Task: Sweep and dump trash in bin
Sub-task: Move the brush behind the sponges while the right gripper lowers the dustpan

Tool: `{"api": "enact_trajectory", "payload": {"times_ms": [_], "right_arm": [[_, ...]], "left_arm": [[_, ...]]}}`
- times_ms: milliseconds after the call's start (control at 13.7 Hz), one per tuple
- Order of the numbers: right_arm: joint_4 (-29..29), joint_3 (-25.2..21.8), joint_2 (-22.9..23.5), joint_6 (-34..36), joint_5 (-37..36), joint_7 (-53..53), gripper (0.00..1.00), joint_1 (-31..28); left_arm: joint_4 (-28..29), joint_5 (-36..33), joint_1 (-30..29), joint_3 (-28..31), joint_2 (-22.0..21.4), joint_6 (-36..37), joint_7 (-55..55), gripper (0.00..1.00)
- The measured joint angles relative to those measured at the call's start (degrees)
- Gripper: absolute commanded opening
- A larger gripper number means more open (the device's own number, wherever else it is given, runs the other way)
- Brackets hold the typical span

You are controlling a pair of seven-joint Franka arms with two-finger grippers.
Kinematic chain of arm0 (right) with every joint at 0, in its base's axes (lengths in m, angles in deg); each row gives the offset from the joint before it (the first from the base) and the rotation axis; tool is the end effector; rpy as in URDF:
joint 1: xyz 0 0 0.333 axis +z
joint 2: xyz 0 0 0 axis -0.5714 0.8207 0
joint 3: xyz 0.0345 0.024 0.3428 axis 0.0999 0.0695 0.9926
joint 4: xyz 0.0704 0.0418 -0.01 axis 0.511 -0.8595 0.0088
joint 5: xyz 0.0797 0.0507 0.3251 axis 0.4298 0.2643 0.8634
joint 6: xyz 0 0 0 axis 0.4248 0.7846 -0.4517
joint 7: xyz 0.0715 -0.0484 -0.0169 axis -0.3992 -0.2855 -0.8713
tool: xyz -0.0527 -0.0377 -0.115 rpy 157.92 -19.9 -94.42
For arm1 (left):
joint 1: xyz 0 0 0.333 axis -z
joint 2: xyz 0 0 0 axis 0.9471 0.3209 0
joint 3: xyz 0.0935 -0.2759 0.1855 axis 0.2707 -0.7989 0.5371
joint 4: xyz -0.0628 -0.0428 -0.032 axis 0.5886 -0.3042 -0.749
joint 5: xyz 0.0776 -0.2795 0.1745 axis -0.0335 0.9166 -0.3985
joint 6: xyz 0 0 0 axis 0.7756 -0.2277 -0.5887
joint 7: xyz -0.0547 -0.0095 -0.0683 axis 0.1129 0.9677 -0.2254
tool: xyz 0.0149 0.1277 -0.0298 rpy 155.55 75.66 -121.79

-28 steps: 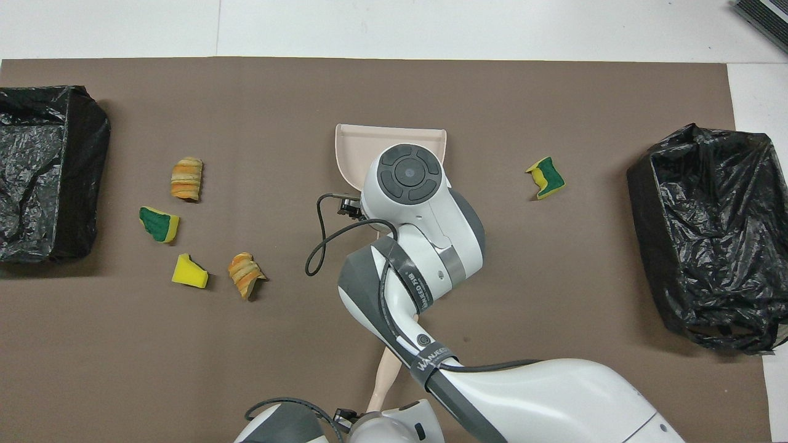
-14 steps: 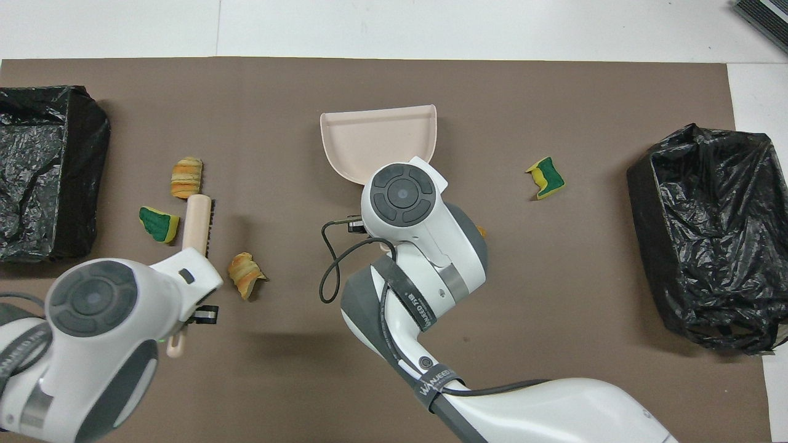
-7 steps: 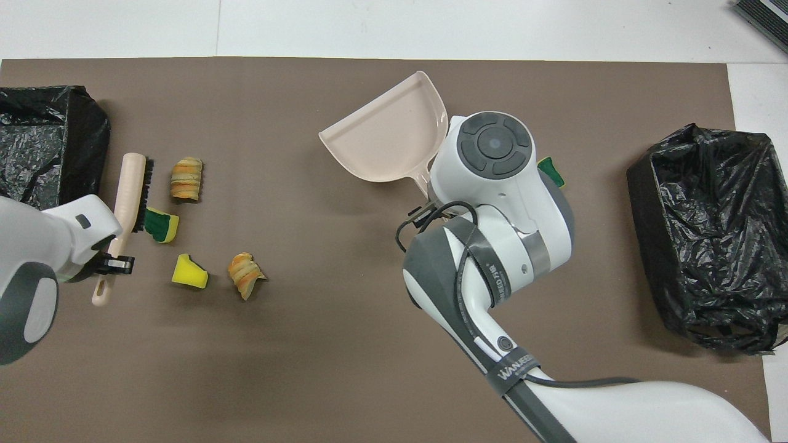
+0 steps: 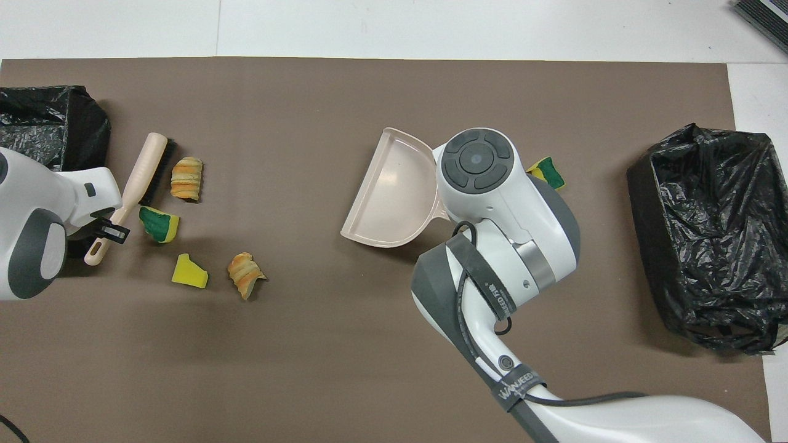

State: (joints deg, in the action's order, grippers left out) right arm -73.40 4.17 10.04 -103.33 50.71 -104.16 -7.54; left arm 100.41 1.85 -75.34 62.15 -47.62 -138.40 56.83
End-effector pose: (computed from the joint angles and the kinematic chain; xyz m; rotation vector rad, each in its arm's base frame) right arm 0.5275 0.2487 0.4411 2.4386 1.6620 -0.2368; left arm 0.5327 0.0464 0.3902 -2.8746 0.7648 0.1291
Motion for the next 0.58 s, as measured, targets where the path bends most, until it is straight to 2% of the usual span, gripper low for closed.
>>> {"api": "enact_trajectory", "payload": {"times_ms": [219, 438, 583], "right_arm": [[-3.57, 0.14, -2.02, -0.04, -3.86, -5.65, 0.0, 1.7], [-4.71, 0.18, -1.93, -0.3, -6.1, -5.97, 0.0, 3.93], [-4.82, 0.17, -1.9, -0.36, -6.22, -6.02, 0.0, 3.97]], "left_arm": [[-0.22, 0.0, -0.22, 0.06, -0.2, 2.79, 10.28, 0.0], [0.61, 0.0, 0.79, -1.01, -1.76, 9.2, 12.21, 0.0], [2.91, 0.0, 2.36, -1.47, -4.68, 12.88, 12.21, 0.0]]}}
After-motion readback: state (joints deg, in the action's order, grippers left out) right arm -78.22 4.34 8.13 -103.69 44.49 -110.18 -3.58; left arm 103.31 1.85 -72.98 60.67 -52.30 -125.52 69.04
